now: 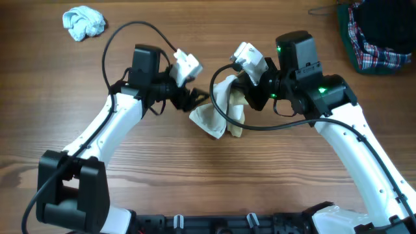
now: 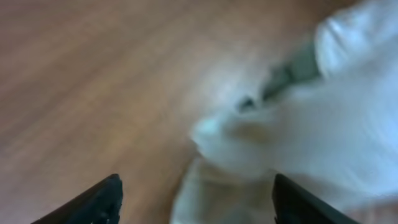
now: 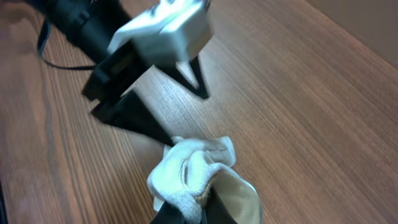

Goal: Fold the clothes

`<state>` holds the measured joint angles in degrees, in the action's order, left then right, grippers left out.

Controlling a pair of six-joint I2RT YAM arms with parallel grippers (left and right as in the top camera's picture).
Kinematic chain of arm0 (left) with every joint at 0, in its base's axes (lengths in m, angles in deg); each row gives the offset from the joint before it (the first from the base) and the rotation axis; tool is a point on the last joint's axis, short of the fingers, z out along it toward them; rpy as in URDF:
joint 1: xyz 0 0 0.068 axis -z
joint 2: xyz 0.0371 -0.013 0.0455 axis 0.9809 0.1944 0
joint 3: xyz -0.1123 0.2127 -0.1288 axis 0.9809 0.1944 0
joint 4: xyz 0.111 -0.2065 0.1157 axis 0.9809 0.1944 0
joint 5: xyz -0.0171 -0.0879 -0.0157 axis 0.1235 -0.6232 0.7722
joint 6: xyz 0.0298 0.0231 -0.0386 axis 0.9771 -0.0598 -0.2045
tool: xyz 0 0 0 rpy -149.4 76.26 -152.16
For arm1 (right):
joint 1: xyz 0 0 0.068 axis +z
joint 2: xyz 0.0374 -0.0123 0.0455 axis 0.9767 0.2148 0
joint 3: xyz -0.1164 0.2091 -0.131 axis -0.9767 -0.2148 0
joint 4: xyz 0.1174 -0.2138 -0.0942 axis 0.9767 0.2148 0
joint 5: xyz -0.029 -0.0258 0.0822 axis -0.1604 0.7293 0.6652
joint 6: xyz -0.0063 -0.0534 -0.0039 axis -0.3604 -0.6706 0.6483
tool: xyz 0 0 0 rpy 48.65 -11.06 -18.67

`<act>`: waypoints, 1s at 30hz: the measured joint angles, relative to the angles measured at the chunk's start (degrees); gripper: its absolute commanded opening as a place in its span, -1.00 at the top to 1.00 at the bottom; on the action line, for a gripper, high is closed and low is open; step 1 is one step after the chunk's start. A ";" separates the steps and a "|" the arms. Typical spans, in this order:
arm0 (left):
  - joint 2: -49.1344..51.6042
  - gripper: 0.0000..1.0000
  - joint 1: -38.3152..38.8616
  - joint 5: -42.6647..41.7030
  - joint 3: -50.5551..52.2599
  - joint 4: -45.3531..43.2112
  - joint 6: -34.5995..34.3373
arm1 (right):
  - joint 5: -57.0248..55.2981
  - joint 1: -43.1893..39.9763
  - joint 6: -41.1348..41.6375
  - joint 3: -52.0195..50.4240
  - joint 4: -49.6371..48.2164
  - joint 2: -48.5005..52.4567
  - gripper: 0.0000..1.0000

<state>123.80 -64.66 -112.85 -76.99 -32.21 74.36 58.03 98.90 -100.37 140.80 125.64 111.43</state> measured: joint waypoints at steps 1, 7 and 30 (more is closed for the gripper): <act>0.02 -0.40 0.00 -1.75 0.00 2.05 2.64 | 0.02 0.00 -0.13 0.00 0.11 0.00 0.91; 0.02 -0.36 0.00 -8.24 0.00 3.78 12.72 | 1.51 0.00 -0.13 0.00 0.17 0.00 0.91; 6.49 0.92 0.00 -15.04 0.00 -5.16 10.38 | 6.01 0.00 -0.33 0.00 1.14 0.00 0.92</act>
<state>130.30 -64.66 -127.89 -76.99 -37.37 84.74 64.04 98.90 -100.70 140.80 126.78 111.43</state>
